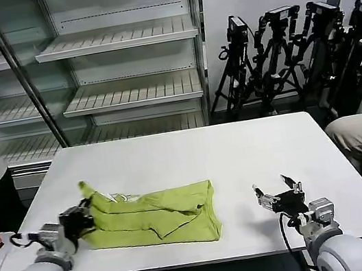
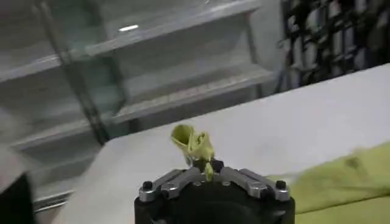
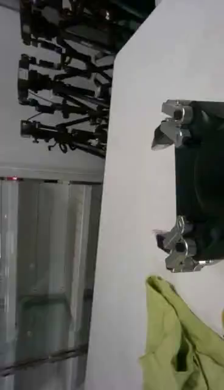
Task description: Fold and organize the clothes.
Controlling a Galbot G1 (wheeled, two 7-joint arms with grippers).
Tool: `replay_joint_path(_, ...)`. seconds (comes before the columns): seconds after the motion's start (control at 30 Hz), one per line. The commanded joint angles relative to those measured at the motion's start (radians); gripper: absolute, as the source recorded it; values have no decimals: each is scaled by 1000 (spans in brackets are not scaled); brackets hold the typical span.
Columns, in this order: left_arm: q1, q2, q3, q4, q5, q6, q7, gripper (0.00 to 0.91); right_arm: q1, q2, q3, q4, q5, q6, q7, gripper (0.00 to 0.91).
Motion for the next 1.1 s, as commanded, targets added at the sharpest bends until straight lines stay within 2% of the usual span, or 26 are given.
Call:
replay_joint_path(0.03,-40,-187,332,-110,60,-1,13,10,-2,4,0,3,-6,0,1,907)
replay_joint_path(0.3,-85,-247,416,-42,61,-3,18,10,-8,0,15,3,-6,3,0,907)
replay_joint_path(0.57,-138,-257,440,-12,-46,-1,-46,10,-12,2,16,0,-10,5,0,907)
replay_joint_path(0.9,-171,-271,460,24,-85,-1,-90,10,-19,1,26,5,-10,6,-1,907)
replay_joint_path(0.97,-177,-276,467,24,-108,-2,-103,867,-21,0,30,5,-10,7,-2,907)
replay_joint_path(1.0,-179,-280,469,22,-122,-2,-111,907,-21,1,31,4,-10,7,-2,907)
replay_joint_path(1.1,-193,-299,469,10,-184,-4,-133,907,-20,1,31,3,-11,7,-2,907)
